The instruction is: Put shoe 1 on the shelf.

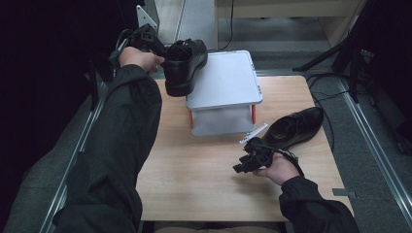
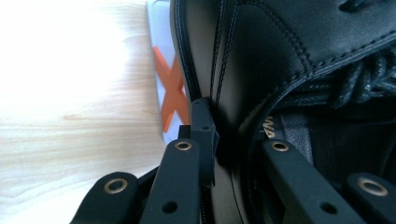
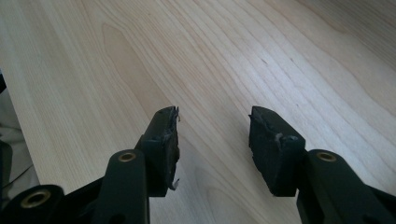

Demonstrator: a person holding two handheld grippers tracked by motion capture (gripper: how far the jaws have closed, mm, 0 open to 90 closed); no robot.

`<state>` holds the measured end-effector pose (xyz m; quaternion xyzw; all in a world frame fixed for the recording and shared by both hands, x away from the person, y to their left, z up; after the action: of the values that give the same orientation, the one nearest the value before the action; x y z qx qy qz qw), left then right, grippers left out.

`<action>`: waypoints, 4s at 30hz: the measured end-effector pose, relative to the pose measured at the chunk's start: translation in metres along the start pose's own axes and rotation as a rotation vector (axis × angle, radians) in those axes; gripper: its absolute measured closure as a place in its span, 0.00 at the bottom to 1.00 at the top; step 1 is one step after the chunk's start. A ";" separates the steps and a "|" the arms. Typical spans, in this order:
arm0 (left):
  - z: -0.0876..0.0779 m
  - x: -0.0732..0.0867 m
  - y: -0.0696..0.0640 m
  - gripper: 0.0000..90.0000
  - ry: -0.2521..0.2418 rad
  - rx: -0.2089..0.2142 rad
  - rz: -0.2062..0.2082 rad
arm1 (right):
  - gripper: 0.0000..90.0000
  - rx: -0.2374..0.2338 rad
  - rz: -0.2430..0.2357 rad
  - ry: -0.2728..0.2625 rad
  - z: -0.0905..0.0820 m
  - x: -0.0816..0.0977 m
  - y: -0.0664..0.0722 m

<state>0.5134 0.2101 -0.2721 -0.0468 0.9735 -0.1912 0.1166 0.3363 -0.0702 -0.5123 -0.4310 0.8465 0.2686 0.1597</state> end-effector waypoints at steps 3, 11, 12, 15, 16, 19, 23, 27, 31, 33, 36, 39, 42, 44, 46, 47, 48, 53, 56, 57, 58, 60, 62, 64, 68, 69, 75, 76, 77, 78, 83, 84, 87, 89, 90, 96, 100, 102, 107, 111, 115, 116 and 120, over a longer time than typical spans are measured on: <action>0.009 -0.004 -0.007 0.91 0.005 -0.013 0.015 | 0.59 0.006 0.014 -0.005 -0.003 0.004 -0.001; 0.033 -0.007 -0.021 0.91 0.024 -0.024 0.027 | 0.59 0.026 0.038 -0.012 -0.010 0.015 -0.005; 0.035 -0.006 -0.023 0.90 0.025 -0.027 0.032 | 0.59 0.027 0.043 -0.011 -0.010 0.016 -0.005; 0.039 -0.005 -0.025 0.89 0.021 -0.012 0.027 | 0.59 0.032 0.047 -0.014 -0.012 0.018 -0.006; 0.040 -0.004 -0.026 0.88 0.023 0.005 0.024 | 0.59 0.033 0.048 -0.013 -0.012 0.018 -0.006; 0.043 0.000 -0.030 0.85 0.031 0.031 0.020 | 0.59 0.037 0.048 -0.009 -0.012 0.019 -0.006; 0.049 0.007 -0.032 0.83 0.043 0.068 0.011 | 0.59 0.038 0.045 -0.005 -0.011 0.019 -0.005; 0.055 0.013 -0.036 0.79 0.055 0.070 0.025 | 0.59 0.040 0.037 -0.001 -0.010 0.018 -0.004; 0.058 0.016 -0.036 0.77 0.060 0.076 0.033 | 0.59 0.038 0.036 0.003 -0.009 0.018 -0.004; 0.058 0.016 -0.035 0.76 0.059 0.082 0.037 | 0.59 0.038 0.035 0.002 -0.009 0.018 -0.004; 0.058 0.016 -0.035 0.75 0.053 0.083 0.050 | 0.59 0.039 0.035 0.001 -0.009 0.018 -0.005; 0.056 0.017 -0.036 0.71 0.049 0.090 0.065 | 0.59 0.040 0.036 -0.001 -0.009 0.017 -0.005; 0.048 0.017 -0.035 0.69 0.037 0.106 0.073 | 0.58 0.039 0.038 -0.004 -0.009 0.017 -0.005; 0.043 0.018 -0.033 0.67 0.031 0.101 0.074 | 0.58 0.042 0.040 -0.004 -0.010 0.018 -0.006; 0.037 0.020 -0.031 0.66 0.037 0.114 0.087 | 0.58 0.045 0.042 -0.004 -0.011 0.018 -0.006; 0.033 0.021 -0.030 0.65 0.034 0.112 0.089 | 0.58 0.045 0.044 -0.005 -0.011 0.018 -0.006; 0.030 0.023 -0.028 0.64 0.036 0.115 0.097 | 0.58 0.045 0.043 -0.005 -0.011 0.018 -0.006; 0.015 0.030 -0.022 0.61 0.019 0.125 0.142 | 0.58 0.043 0.042 -0.002 -0.009 0.016 -0.007; 0.006 0.036 -0.018 0.59 0.016 0.127 0.160 | 0.58 0.042 0.043 -0.005 -0.009 0.014 -0.007; 0.003 0.038 -0.016 0.59 0.012 0.130 0.167 | 0.58 0.041 0.042 -0.006 -0.008 0.013 -0.008; 0.000 0.040 -0.013 0.58 0.010 0.136 0.168 | 0.58 0.042 0.042 -0.005 -0.008 0.013 -0.008; -0.004 0.045 -0.007 0.57 0.008 0.139 0.171 | 0.58 0.040 0.038 0.000 -0.006 0.011 -0.008; -0.006 0.050 0.001 0.56 0.002 0.144 0.171 | 0.57 0.036 0.031 0.006 -0.004 0.009 -0.007; -0.006 0.057 0.008 0.55 0.001 0.152 0.170 | 0.57 0.030 0.019 0.007 -0.002 0.007 -0.006; -0.002 0.075 0.020 0.53 -0.004 0.157 0.193 | 0.57 0.021 0.008 0.011 0.002 0.004 -0.003; 0.000 0.080 0.024 0.53 0.002 0.150 0.199 | 0.57 0.020 0.007 0.014 0.002 0.003 -0.003; 0.016 0.104 0.039 0.52 0.009 0.138 0.213 | 0.57 0.016 -0.002 0.016 0.005 -0.001 -0.002; 0.018 0.108 0.041 0.52 0.010 0.142 0.215 | 0.57 0.016 -0.003 0.016 0.006 -0.001 -0.002; 0.020 0.112 0.043 0.52 0.005 0.139 0.217 | 0.57 0.013 -0.004 0.019 0.006 -0.001 -0.002; 0.021 0.117 0.045 0.51 0.000 0.138 0.222 | 0.57 0.013 -0.005 0.020 0.007 -0.001 -0.002; 0.031 0.142 0.052 0.51 0.008 0.170 0.237 | 0.57 0.016 -0.006 0.026 0.007 0.000 -0.002; 0.034 0.146 0.054 0.51 0.005 0.164 0.239 | 0.57 0.014 -0.006 0.027 0.007 0.000 -0.002; 0.039 0.158 0.058 0.51 0.010 0.155 0.250 | 0.57 0.013 -0.007 0.026 0.008 -0.001 -0.001; 0.044 0.166 0.061 0.50 0.008 0.154 0.258 | 0.56 0.013 -0.008 0.028 0.008 0.000 -0.001; 0.047 0.169 0.062 0.50 0.010 0.160 0.256 | 0.56 0.014 -0.009 0.029 0.008 0.000 -0.001; 0.070 0.191 0.077 0.50 0.018 0.156 0.263 | 0.55 0.016 0.000 0.027 0.008 0.000 -0.002; 0.088 0.202 0.089 0.50 0.020 0.168 0.251 | 0.55 0.024 0.003 0.025 0.008 0.000 -0.003; 0.095 0.206 0.094 0.50 0.020 0.164 0.254 | 0.55 0.029 0.009 0.027 0.008 0.001 -0.004; 0.111 0.214 0.101 0.50 0.023 0.158 0.270 | 0.55 0.029 0.017 0.018 0.005 0.004 -0.005; 0.120 0.217 0.104 0.50 0.028 0.174 0.281 | 0.55 0.025 0.028 0.009 0.003 0.005 -0.007; 0.126 0.218 0.104 0.50 0.027 0.183 0.296 | 0.55 0.025 0.036 0.001 0.001 0.007 -0.008; 0.127 0.218 0.105 0.49 0.030 0.179 0.302 | 0.55 0.025 0.039 0.000 0.001 0.007 -0.008; 0.132 0.218 0.109 0.50 0.040 0.172 0.318 | 0.55 0.029 0.044 -0.006 -0.001 0.009 -0.009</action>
<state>0.3296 0.2331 -0.4776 0.1215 0.9507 -0.2541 0.1295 0.3385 -0.0805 -0.5186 -0.4091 0.8592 0.2611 0.1622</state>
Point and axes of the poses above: each handheld gripper's, and its own axes: z roughly forward along the jaws, x roughly out of its underside, y roughly to its left, the point moved 6 cm from there along z, roughly forward along the jaws, and after that the axes turned 1 degree about -y, right-handed, at the moved point
